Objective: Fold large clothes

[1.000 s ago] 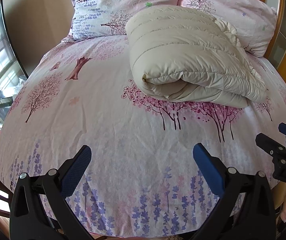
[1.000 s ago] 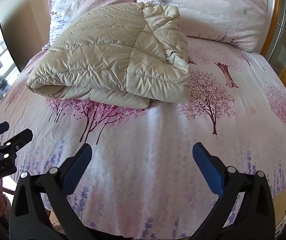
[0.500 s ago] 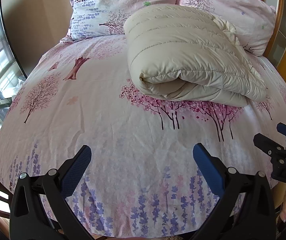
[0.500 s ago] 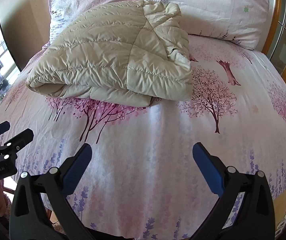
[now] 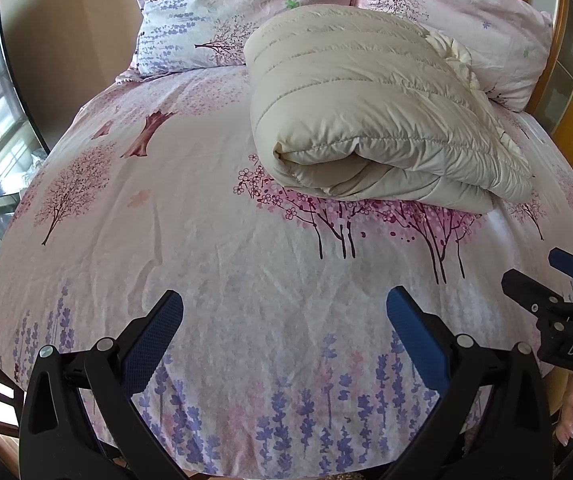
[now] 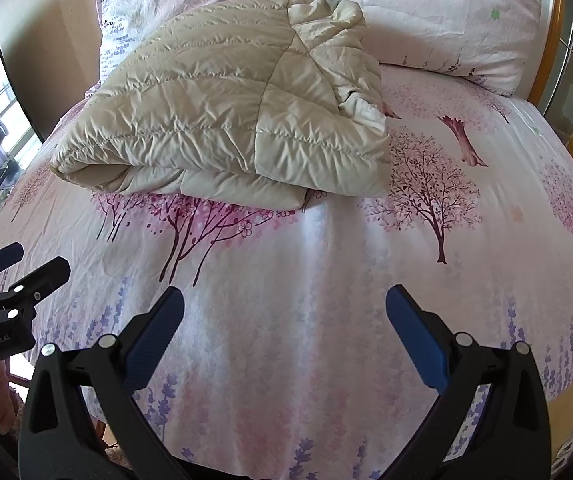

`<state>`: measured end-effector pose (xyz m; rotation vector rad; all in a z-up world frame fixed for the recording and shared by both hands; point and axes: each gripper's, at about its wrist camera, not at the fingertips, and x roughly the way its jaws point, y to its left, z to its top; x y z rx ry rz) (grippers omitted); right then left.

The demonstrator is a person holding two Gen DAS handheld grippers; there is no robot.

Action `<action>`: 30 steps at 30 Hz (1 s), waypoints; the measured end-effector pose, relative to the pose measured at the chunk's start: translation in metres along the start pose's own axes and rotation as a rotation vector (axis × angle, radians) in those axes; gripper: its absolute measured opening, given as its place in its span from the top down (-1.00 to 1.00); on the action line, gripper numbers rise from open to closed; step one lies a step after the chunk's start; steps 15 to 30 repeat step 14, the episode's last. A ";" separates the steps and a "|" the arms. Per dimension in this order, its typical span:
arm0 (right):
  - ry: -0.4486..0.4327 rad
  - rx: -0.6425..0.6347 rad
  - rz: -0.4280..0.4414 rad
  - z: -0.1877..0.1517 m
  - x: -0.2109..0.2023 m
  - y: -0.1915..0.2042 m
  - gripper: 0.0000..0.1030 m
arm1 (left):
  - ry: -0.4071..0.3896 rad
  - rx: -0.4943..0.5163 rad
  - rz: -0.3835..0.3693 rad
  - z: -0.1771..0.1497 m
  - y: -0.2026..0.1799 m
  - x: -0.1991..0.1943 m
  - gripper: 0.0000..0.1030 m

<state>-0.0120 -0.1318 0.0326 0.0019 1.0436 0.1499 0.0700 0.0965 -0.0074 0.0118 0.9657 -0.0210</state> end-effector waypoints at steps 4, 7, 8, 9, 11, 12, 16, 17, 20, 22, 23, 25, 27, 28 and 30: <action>0.001 0.002 0.003 0.000 0.001 0.000 -0.96 | 0.000 0.001 0.000 0.001 0.000 0.000 -0.97; 0.002 0.003 0.003 -0.001 0.001 0.001 -0.96 | 0.003 0.000 -0.001 0.001 0.000 0.001 -0.97; 0.003 0.003 0.003 -0.001 0.001 0.001 -0.96 | 0.004 0.000 -0.003 0.001 0.000 0.001 -0.97; 0.002 0.003 0.003 -0.001 0.001 0.000 -0.96 | 0.005 0.000 -0.004 0.001 0.000 0.001 -0.97; 0.003 0.004 0.003 -0.001 0.001 0.000 -0.96 | 0.007 0.002 -0.003 0.001 0.000 0.002 -0.97; 0.003 0.004 0.004 -0.001 0.001 0.000 -0.96 | 0.007 0.003 -0.003 0.001 0.000 0.002 -0.97; 0.003 0.003 0.003 -0.001 0.001 0.000 -0.96 | 0.008 0.003 -0.003 0.001 0.000 0.002 -0.97; 0.003 0.003 0.003 -0.001 0.001 0.000 -0.96 | 0.008 0.003 -0.003 0.001 0.000 0.002 -0.97; 0.003 0.003 0.003 -0.001 0.001 0.000 -0.96 | 0.008 0.003 -0.003 0.001 0.000 0.002 -0.97; 0.003 0.003 0.003 -0.001 0.001 0.000 -0.96 | 0.008 0.003 -0.003 0.001 0.000 0.002 -0.97; 0.003 0.003 0.003 -0.001 0.001 0.000 -0.96 | 0.008 0.003 -0.003 0.001 0.000 0.002 -0.97; 0.003 0.003 0.003 -0.001 0.001 0.000 -0.96 | 0.008 0.003 -0.003 0.001 0.000 0.002 -0.97; 0.003 0.003 0.003 -0.001 0.001 0.000 -0.96 | 0.008 0.003 -0.003 0.001 0.000 0.002 -0.97; 0.003 0.003 0.003 -0.001 0.001 0.000 -0.96 | 0.008 0.003 -0.003 0.001 0.000 0.002 -0.97; 0.003 0.003 0.003 -0.001 0.001 0.000 -0.96 | 0.008 0.003 -0.003 0.001 0.000 0.002 -0.97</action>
